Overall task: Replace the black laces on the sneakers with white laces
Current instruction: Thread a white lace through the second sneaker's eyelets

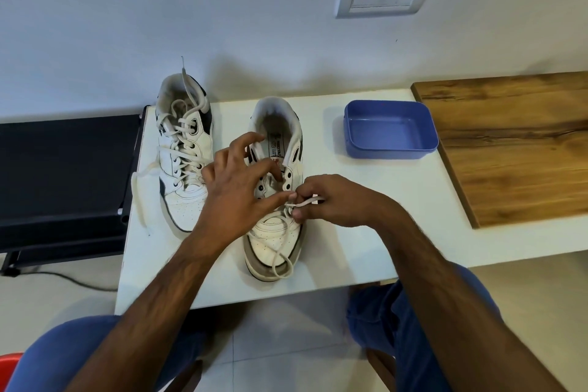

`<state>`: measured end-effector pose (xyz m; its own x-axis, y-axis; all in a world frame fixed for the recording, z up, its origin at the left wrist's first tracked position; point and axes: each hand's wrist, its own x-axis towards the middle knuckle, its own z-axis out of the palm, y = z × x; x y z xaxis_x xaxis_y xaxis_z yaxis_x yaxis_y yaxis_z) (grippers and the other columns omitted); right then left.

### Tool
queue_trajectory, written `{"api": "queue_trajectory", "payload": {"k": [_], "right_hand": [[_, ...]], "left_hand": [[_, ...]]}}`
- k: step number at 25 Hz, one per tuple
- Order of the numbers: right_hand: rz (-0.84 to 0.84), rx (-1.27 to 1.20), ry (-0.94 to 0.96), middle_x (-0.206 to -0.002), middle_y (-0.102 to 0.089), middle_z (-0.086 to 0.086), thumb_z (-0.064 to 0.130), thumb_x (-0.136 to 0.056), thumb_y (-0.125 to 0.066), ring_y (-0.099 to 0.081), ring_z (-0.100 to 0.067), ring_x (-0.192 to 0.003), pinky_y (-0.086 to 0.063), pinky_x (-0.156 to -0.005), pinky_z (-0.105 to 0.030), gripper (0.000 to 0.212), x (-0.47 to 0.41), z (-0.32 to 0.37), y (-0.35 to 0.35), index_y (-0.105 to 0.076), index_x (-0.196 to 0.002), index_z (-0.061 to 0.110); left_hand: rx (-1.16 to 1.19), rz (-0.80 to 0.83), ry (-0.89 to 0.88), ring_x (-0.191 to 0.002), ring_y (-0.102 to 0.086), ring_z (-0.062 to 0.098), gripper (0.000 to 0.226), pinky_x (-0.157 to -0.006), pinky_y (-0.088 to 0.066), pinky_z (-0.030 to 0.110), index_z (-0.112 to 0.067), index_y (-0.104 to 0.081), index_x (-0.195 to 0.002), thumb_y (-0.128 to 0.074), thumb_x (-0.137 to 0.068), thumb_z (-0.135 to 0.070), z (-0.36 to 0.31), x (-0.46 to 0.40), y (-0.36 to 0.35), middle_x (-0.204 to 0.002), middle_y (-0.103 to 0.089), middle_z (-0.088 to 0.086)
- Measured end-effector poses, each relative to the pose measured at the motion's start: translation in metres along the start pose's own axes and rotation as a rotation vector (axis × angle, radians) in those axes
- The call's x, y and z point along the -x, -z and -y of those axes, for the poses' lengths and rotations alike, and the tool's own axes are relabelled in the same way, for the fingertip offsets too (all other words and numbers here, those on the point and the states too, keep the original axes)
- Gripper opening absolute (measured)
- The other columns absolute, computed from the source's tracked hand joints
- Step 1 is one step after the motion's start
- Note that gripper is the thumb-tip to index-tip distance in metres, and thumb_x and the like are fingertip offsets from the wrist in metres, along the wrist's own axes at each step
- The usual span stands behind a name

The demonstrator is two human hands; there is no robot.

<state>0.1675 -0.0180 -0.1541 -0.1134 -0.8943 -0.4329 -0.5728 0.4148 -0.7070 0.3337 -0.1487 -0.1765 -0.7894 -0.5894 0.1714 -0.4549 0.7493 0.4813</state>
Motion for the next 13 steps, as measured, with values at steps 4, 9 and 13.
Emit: {"api": "queue_trajectory", "payload": {"k": [4,9,13], "right_hand": [[-0.091,-0.523,0.183,-0.100,-0.061,-0.012,0.012,-0.092,-0.067,-0.057,-0.011,-0.077,-0.040,-0.067,-0.020,0.009,0.015,-0.008,0.026,-0.072,-0.087,0.006],[-0.255,-1.450,0.384,-0.056,-0.035,0.003,0.023,-0.089,-0.061,-0.029,-0.010,-0.053,-0.024,-0.051,-0.024,0.030,0.031,-0.008,0.046,-0.040,-0.068,0.017],[-0.203,-0.088,-0.067,-0.071,-0.056,0.011,0.051,-0.082,-0.079,-0.051,-0.005,-0.061,-0.040,-0.058,-0.023,0.042,0.018,-0.004,0.030,-0.056,-0.088,0.015]], "left_hand": [[0.003,0.052,0.011,-0.132,-0.031,0.025,0.030,-0.096,-0.026,0.045,-0.038,-0.070,-0.093,-0.082,-0.072,-0.055,-0.002,-0.001,-0.001,-0.154,-0.030,-0.007],[0.023,0.060,0.037,-0.130,-0.032,0.023,0.029,-0.096,-0.024,0.042,-0.039,-0.070,-0.092,-0.085,-0.070,-0.052,-0.003,-0.003,0.002,-0.153,-0.029,-0.011],[0.022,0.037,0.021,-0.130,-0.031,0.022,0.029,-0.095,-0.023,0.041,-0.038,-0.069,-0.091,-0.084,-0.071,-0.054,-0.003,-0.002,0.002,-0.153,-0.028,-0.011]]}}
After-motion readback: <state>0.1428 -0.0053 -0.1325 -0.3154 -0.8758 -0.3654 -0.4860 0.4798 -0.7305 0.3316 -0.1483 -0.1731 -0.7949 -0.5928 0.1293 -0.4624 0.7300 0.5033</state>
